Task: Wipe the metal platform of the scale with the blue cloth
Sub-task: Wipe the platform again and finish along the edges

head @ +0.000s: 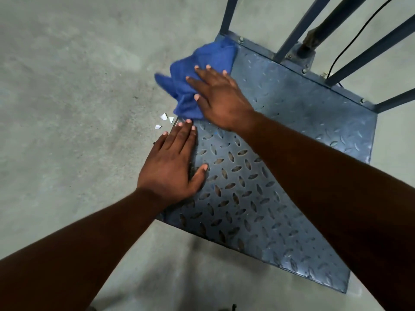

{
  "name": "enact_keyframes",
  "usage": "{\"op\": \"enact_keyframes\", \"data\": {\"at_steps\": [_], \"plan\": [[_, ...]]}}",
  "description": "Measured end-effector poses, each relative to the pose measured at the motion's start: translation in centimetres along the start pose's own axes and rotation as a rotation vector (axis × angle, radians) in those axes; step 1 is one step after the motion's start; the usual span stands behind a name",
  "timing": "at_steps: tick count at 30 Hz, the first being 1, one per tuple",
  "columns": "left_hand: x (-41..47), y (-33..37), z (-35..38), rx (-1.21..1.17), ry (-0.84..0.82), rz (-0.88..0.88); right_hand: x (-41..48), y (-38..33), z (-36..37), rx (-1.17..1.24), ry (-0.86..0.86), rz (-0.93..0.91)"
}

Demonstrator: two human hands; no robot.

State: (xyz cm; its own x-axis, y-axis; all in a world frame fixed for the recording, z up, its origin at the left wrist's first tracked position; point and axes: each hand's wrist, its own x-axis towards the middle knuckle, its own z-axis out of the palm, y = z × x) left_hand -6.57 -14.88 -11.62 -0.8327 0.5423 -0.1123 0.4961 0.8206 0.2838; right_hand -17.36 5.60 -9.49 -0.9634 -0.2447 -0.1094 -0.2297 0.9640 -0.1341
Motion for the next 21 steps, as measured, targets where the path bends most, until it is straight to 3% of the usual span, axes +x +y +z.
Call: {"op": "enact_keyframes", "data": {"at_steps": [2,7,14,16,21], "plan": [[0.0,0.1,-0.1,0.001,0.014,0.006,-2.0,0.1,0.5,-0.04,0.064,-0.032],[-0.1,0.2,-0.4,0.012,0.006,0.018,-6.8,3.6,1.2,-0.048,0.288,0.283],[-0.3,0.0,-0.2,-0.007,0.008,0.013,-12.2,7.7,0.7,-0.075,0.255,0.756],[-0.3,-0.1,-0.3,-0.003,0.007,0.009,-12.3,4.8,0.7,-0.106,0.241,0.66],[-0.3,-0.1,-0.1,-0.028,0.044,0.012,-17.3,-3.3,2.0,-0.011,0.089,0.034]]}}
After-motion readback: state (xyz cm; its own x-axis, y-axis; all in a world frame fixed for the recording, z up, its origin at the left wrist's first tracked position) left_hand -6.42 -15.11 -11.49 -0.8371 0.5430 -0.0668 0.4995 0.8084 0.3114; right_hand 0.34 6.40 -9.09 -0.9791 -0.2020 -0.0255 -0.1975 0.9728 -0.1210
